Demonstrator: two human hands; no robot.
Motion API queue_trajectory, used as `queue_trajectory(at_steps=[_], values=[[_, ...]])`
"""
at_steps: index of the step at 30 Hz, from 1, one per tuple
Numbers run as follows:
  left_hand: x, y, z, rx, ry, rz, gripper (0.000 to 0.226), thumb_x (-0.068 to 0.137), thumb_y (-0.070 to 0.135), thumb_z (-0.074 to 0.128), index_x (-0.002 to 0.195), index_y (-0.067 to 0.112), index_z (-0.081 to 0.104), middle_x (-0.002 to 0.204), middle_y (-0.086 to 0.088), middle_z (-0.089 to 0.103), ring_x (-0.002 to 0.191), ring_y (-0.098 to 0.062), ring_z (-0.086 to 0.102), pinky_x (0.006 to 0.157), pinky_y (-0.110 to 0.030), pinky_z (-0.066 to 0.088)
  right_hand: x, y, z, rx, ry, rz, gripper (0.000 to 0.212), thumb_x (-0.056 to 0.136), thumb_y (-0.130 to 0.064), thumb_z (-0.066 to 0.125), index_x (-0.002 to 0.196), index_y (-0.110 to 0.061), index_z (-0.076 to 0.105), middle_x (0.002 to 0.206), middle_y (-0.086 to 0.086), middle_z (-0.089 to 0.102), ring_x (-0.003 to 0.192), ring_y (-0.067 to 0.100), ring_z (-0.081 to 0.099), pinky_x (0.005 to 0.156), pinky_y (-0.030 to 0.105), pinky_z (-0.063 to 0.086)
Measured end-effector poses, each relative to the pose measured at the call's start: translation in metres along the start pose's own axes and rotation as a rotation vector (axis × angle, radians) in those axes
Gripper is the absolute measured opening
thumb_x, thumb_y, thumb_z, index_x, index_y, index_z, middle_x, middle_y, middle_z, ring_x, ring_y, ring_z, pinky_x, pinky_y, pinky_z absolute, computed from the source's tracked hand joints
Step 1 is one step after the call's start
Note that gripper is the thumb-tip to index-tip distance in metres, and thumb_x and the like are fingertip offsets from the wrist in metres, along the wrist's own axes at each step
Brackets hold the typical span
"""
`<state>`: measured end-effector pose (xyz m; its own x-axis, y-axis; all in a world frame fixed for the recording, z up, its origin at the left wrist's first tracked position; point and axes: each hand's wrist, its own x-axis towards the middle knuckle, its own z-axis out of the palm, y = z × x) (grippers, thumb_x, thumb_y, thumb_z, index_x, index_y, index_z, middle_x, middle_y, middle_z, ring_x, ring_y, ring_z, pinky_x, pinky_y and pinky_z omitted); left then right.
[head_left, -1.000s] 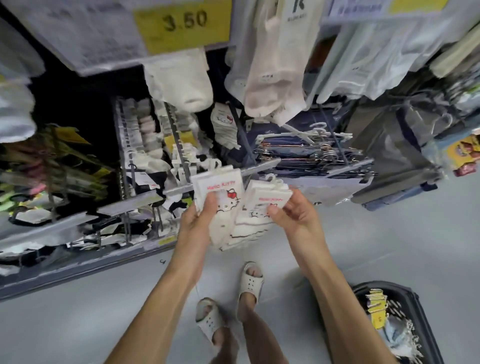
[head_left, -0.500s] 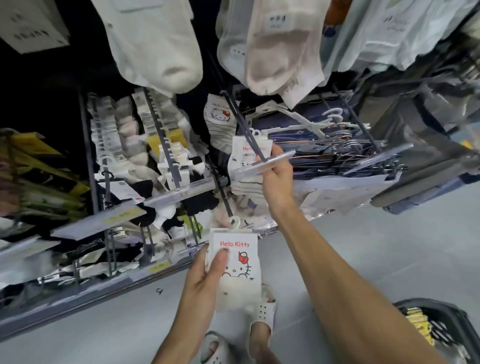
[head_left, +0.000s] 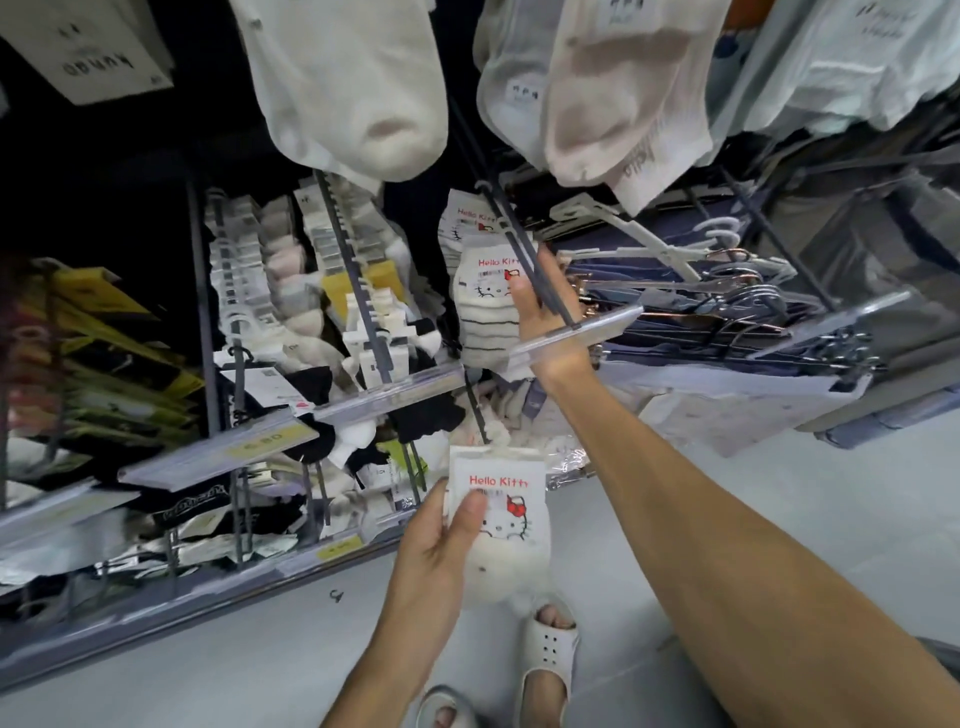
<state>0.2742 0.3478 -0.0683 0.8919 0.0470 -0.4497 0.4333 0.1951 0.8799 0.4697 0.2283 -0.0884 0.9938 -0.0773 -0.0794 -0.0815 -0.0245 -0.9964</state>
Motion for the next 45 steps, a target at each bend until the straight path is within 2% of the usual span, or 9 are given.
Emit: queue_trajectory(at_steps=[3,8,14,20,23,26,31,38,45], values=[[0.013,0.005,-0.003,0.056,0.049,0.070,0.030,0.087,0.041,0.053,0.110,0.028,0.067,0.106,0.009,0.076,0.098,-0.004,0.070,0.080,-0.018,0.054,-0.030,0.006,-0.010,-0.250,-0.176,0.079,0.038,0.107,-0.014,0.039,0.145,-0.011,0.041,0.143,0.006,0.053,0.134,0.016,0.049,0.108,0.030,0.040],[0.026,0.012,-0.009,0.143,0.049,0.171,0.025,0.091,0.036,0.051,0.109,0.024,0.064,0.101,0.017,0.075,0.092,0.005,0.066,0.077,-0.008,0.048,-0.110,0.006,-0.031,0.095,-0.187,0.181,0.029,0.097,-0.039,0.046,0.116,-0.031,0.067,0.105,-0.012,0.074,0.099,0.003,0.068,0.090,0.025,0.053],[0.032,0.015,-0.007,0.248,0.035,0.205,0.024,0.089,0.040,0.054,0.101,0.020,0.063,0.086,0.014,0.073,0.073,0.005,0.065,0.062,-0.009,0.048,-0.139,0.007,-0.025,0.239,-0.183,0.188,0.024,0.088,-0.003,0.064,0.109,-0.015,0.065,0.099,-0.003,0.077,0.088,0.007,0.070,0.072,0.018,0.053],[0.029,0.028,-0.010,0.345,0.195,0.344,0.017,0.099,0.038,0.047,0.104,0.045,0.062,0.109,0.023,0.068,0.105,0.000,0.063,0.085,-0.013,0.047,-0.107,0.013,-0.037,0.195,0.180,0.185,0.018,0.100,-0.002,0.051,0.115,-0.012,0.054,0.105,0.001,0.070,0.095,0.009,0.065,0.087,0.028,0.050],[0.026,0.031,-0.013,0.337,0.194,0.378,0.024,0.099,0.031,0.043,0.100,0.044,0.063,0.104,0.020,0.070,0.104,-0.003,0.064,0.091,-0.020,0.049,-0.078,0.005,-0.032,0.091,0.163,0.083,0.024,0.099,0.000,0.050,0.114,-0.019,0.055,0.102,-0.013,0.068,0.097,0.000,0.064,0.089,0.017,0.049],[0.020,0.024,-0.011,0.355,0.160,0.366,0.032,0.100,0.024,0.040,0.091,0.040,0.067,0.095,0.015,0.071,0.097,-0.005,0.066,0.087,-0.026,0.052,-0.052,-0.005,-0.021,0.053,0.141,0.002,0.036,0.097,0.004,0.049,0.114,-0.027,0.056,0.123,0.006,0.064,0.116,0.014,0.060,0.106,0.032,0.047],[0.007,0.003,-0.005,0.322,0.089,0.278,0.032,0.101,0.020,0.042,0.091,0.036,0.068,0.088,0.008,0.072,0.089,-0.007,0.068,0.080,-0.016,0.050,-0.029,0.003,-0.010,0.045,0.069,-0.100,0.042,0.093,0.016,0.042,0.134,0.005,0.043,0.125,0.021,0.053,0.108,0.030,0.052,0.099,0.038,0.043],[-0.005,-0.018,-0.009,0.345,0.043,0.206,0.029,0.103,0.019,0.043,0.091,0.030,0.067,0.085,0.009,0.073,0.086,-0.004,0.067,0.080,-0.031,0.049,-0.019,0.003,-0.013,0.030,0.011,-0.164,0.040,0.093,0.009,0.044,0.130,-0.005,0.048,0.114,-0.003,0.063,0.098,0.003,0.063,0.088,0.019,0.049],[-0.011,-0.024,-0.009,0.416,0.000,0.169,0.028,0.104,0.017,0.044,0.091,0.029,0.066,0.086,0.012,0.073,0.090,-0.001,0.067,0.081,-0.026,0.049,-0.047,0.024,-0.006,-0.158,0.219,0.041,0.030,0.095,0.003,0.051,0.124,-0.003,0.057,0.122,0.010,0.063,0.116,0.020,0.060,0.101,0.033,0.050]])
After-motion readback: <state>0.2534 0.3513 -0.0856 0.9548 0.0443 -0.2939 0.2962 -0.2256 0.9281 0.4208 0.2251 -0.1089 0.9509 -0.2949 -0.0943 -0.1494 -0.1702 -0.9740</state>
